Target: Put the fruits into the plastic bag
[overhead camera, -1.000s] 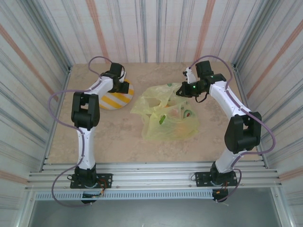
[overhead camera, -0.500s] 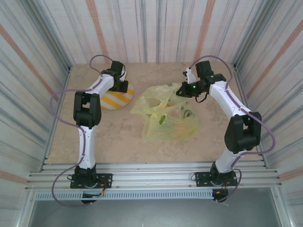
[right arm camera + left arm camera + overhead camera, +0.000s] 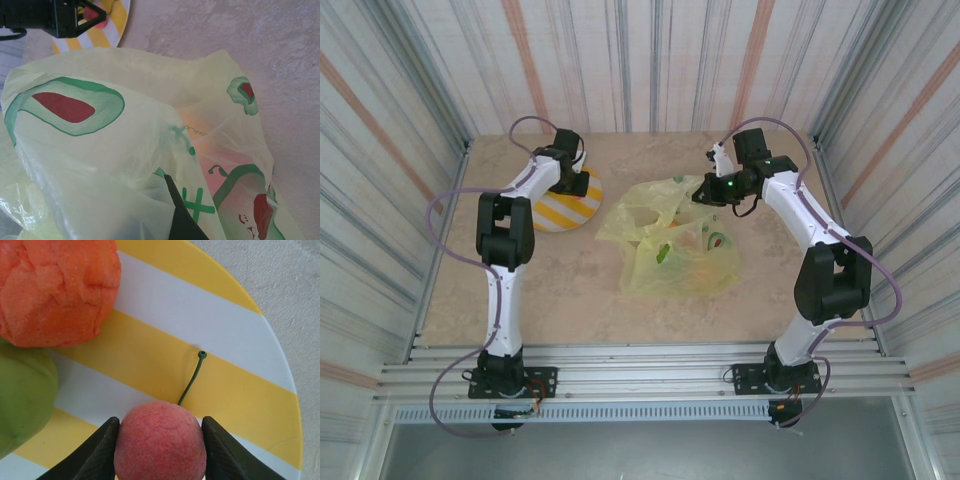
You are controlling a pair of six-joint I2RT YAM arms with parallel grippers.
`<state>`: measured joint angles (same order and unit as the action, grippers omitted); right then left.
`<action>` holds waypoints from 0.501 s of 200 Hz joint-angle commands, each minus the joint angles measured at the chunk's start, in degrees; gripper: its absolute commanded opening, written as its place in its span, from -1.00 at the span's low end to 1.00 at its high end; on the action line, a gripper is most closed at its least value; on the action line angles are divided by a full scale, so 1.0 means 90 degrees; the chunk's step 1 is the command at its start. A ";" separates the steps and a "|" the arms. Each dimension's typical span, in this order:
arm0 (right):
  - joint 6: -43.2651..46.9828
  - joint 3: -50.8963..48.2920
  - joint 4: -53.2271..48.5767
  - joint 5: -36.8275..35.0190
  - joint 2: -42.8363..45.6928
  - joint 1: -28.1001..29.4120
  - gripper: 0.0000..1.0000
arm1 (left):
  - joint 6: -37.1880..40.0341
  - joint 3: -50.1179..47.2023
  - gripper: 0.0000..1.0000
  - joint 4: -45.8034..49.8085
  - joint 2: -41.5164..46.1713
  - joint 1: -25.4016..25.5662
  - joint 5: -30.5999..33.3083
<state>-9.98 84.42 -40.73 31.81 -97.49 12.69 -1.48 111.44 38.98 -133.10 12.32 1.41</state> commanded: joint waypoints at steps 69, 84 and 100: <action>-0.0064 -0.0044 -0.0045 0.0189 -0.0016 0.0011 -1.00 | -0.0793 -0.2480 -0.12 -0.1084 0.2651 -0.0060 -0.0665; -0.0054 -0.0037 -0.0044 0.0196 -0.0014 0.0016 -1.00 | -0.1031 -0.3200 -0.13 -0.1391 0.3467 -0.0042 -0.0853; -0.0053 -0.0033 -0.0035 0.0215 -0.0010 0.0014 -1.00 | -0.1294 -0.3990 -0.14 -0.1778 0.4417 0.0002 -0.1142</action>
<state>-9.98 84.42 -40.64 32.42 -97.49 12.69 -7.94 83.33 30.02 -105.27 12.32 -3.81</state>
